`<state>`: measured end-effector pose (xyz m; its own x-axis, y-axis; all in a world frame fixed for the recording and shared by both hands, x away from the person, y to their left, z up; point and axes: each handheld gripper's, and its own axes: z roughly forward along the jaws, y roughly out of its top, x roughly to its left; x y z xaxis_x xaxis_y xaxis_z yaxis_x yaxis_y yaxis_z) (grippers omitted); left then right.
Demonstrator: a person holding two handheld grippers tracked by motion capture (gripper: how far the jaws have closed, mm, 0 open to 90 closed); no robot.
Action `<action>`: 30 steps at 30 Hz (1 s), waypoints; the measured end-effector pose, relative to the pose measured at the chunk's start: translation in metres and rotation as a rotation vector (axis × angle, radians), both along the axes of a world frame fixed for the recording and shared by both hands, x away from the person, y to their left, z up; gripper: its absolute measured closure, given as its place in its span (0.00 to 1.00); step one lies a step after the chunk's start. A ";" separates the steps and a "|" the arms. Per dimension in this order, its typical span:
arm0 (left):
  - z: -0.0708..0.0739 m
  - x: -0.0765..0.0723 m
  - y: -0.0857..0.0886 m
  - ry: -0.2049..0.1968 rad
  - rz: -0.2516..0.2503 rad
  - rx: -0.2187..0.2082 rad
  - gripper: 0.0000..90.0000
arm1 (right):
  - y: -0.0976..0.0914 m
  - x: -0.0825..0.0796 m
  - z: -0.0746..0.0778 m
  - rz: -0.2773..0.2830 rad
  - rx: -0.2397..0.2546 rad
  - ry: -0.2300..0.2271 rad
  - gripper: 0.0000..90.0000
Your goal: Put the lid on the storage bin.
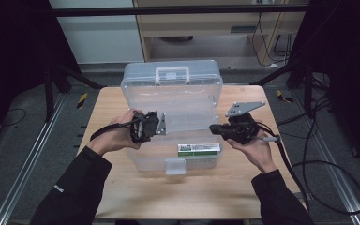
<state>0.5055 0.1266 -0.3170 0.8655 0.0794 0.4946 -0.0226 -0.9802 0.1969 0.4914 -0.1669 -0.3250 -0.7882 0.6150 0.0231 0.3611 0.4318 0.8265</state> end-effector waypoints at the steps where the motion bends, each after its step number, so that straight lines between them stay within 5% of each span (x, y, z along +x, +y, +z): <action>1: 0.000 0.000 0.000 0.000 0.001 0.000 0.91 | -0.002 0.002 0.001 -0.019 0.021 -0.006 0.98; 10: -0.001 -0.001 0.001 0.009 0.005 -0.005 0.91 | -0.014 0.023 0.004 -0.186 0.090 -0.023 0.98; 30: -0.002 -0.002 -0.001 0.022 0.022 0.000 0.90 | -0.020 0.044 0.001 -0.267 0.128 -0.004 1.00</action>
<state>0.5030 0.1254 -0.3188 0.8741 0.0981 0.4758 0.0029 -0.9804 0.1970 0.5356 -0.1870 -0.3239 -0.5989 0.7931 0.1110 0.4446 0.2141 0.8698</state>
